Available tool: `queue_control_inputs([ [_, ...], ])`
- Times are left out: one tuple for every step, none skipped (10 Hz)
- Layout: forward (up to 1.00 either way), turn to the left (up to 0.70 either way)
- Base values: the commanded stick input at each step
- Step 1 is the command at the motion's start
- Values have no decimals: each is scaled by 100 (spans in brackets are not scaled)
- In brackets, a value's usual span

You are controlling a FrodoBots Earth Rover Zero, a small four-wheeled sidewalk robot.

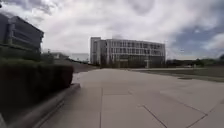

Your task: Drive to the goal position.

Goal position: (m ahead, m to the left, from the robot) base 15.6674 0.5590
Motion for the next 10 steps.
queue_control_inputs([
  [53, 1],
  [53, 1],
  [53, 1],
  [53, 1],
  [53, 1],
  [53, 1],
  [53, 1],
  [53, 1],
  [53, 1],
  [53, 1],
])
